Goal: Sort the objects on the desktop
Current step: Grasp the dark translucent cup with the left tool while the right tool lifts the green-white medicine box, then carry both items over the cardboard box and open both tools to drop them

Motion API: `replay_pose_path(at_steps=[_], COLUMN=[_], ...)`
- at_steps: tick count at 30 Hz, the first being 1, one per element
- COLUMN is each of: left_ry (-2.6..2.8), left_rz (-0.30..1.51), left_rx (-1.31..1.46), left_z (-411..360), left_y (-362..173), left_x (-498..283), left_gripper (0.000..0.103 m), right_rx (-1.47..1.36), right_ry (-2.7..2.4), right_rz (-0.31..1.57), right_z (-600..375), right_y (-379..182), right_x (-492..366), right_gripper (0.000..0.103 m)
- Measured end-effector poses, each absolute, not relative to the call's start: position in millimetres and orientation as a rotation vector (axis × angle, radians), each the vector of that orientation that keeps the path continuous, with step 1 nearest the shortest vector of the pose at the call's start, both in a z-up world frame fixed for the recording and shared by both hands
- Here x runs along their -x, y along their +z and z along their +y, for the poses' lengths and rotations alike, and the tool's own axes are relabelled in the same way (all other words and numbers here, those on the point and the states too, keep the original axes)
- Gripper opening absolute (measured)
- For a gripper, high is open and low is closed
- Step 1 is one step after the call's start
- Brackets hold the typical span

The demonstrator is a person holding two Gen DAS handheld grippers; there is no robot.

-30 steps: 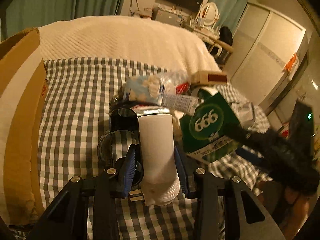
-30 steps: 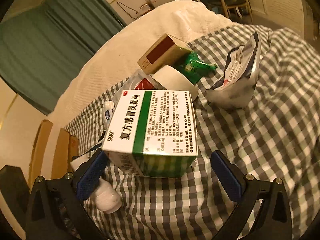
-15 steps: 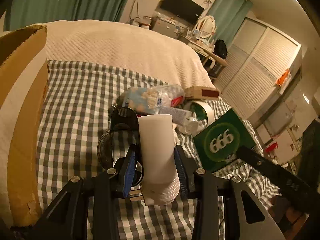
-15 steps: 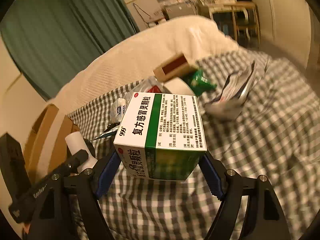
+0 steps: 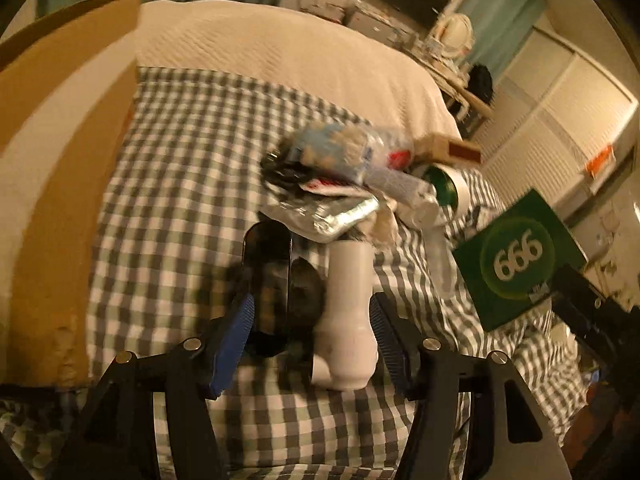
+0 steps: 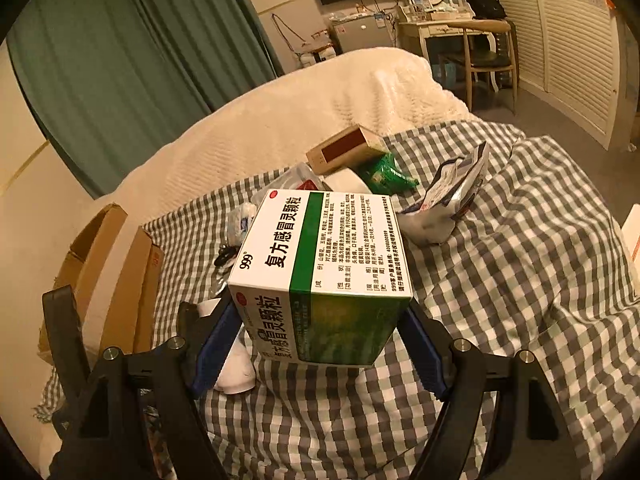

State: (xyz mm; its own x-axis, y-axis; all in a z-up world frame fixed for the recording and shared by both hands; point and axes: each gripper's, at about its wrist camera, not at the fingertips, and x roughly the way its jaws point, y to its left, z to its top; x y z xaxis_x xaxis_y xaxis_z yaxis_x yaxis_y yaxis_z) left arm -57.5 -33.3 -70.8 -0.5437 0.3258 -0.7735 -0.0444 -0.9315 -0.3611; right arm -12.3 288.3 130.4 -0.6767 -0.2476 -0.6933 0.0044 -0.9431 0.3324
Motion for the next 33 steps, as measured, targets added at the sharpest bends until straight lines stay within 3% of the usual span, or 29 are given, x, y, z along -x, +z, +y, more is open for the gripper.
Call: replay_pose_path(at_steps=[4,7,12,13,15,19,22,33], left_ry=[2.596,2.627,2.601,2.611,2.601,2.627,2.671,2.657], left_rz=[-0.465,-0.408,-0.368,-0.335,-0.3,-0.226,-0.23,-0.253], left_rx=[1.325,1.324,1.448,1.468,1.474,1.446,1.4,1.382], left_z=[-42,-41,-35,-33,-31,-27,-31,-36], left_y=[-60,-60,-86,-90,-95,-92,-81,-69], left_x=[51,58,77,81,84,78,72,60], left_gripper=[0.063,0.081,0.08,0.077,0.046,0.043,0.027,0.027], right_rx=[-1.168,-1.164,-1.175,-1.178,-1.185,-1.201,-1.209,-1.201], right_ry=[-2.72,-2.713,-2.708,-2.708,-2.708,-2.706,-2.708,-2.791], right_rz=[-0.455,-0.468,-0.471,-0.469,-0.466,-0.447,-0.426,-0.218], right_z=[290,291,293,292,292,289,287,269], right_y=[135,135,132,132,130,128,127,145], right_x=[10,10,11,11,12,13,13,-16], right_gripper=[0.077,0.077,0.077,0.077,0.077,0.077,0.077,0.077])
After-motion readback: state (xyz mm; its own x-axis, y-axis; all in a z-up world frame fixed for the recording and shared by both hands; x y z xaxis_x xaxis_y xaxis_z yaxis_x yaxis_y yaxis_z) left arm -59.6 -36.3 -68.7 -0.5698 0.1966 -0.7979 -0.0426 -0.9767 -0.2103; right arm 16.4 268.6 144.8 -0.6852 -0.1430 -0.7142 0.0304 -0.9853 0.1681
